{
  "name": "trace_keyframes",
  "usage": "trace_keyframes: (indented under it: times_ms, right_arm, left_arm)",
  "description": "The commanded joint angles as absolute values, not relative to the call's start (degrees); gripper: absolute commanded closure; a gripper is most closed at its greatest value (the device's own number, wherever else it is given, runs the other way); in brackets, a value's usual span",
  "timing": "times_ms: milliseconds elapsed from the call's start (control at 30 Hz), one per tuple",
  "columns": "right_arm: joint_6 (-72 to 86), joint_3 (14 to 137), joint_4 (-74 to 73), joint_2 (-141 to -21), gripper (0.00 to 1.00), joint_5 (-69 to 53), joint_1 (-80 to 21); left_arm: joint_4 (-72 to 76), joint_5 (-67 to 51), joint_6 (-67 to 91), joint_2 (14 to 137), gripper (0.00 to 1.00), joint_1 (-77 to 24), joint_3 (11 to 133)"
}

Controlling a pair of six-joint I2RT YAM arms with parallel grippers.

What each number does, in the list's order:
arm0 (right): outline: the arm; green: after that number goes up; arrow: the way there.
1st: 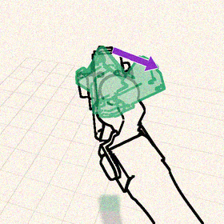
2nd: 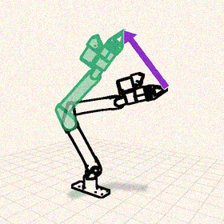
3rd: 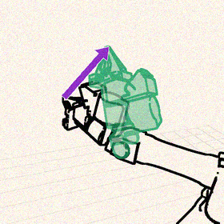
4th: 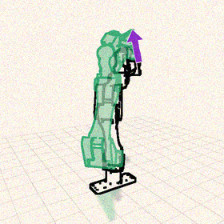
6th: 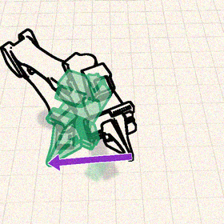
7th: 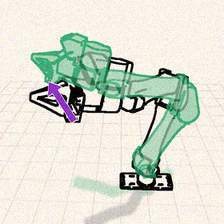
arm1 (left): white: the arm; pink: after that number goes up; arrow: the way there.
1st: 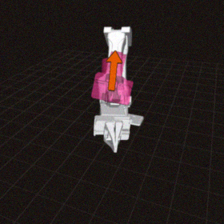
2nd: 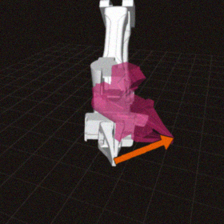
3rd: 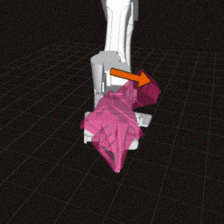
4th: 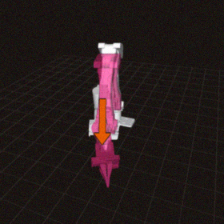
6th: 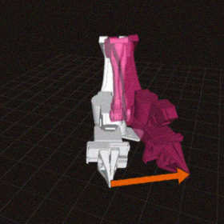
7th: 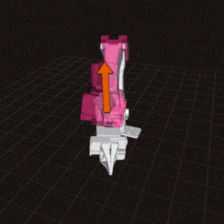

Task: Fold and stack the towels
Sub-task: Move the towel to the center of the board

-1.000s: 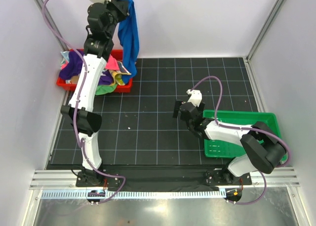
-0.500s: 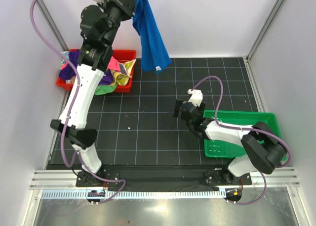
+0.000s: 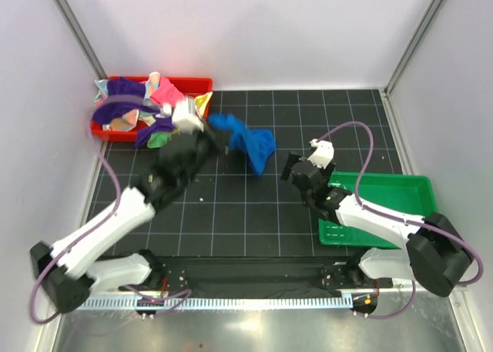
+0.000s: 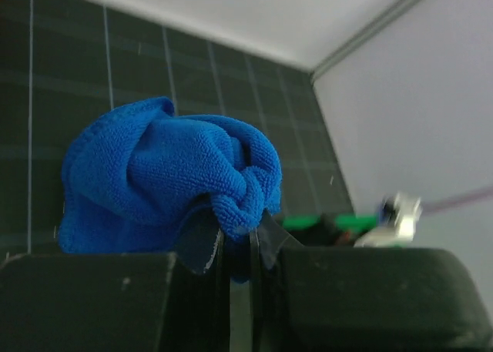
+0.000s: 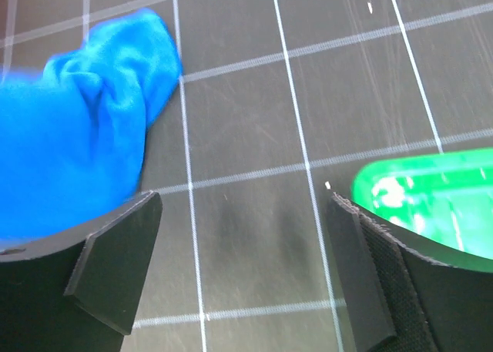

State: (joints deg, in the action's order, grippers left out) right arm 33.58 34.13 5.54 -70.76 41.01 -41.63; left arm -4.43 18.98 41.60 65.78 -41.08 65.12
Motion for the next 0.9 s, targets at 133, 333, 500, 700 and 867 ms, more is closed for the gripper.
trace_keyframes:
  times_ms: [133,333,500,700,867]
  right_arm:
    - [37.2,43.6,-11.0,-74.3,0.06,37.3,-42.5]
    - [35.6,53.0,-12.0,-85.5,0.06,36.1,-42.5]
    - [34.9,59.8,-12.7,-97.3,0.07,36.5,-42.3]
    - [34.6,62.5,-9.0,-102.2,0.14,31.5,-38.8]
    - [35.2,60.5,-3.7,-101.9,0.15,29.1,-37.4]
  left_arm:
    - [-20.7,35.8,56.7,44.1,1.0,-58.4,43.9]
    - [-45.5,34.0,67.6,45.2,0.98,-67.2,45.3]
    - [-51.8,29.6,67.0,48.0,0.51,-67.7,47.1]
    - [-47.7,31.1,63.2,45.5,0.18,-67.7,47.4]
    - [-43.9,36.8,61.3,47.4,0.09,-66.7,50.3]
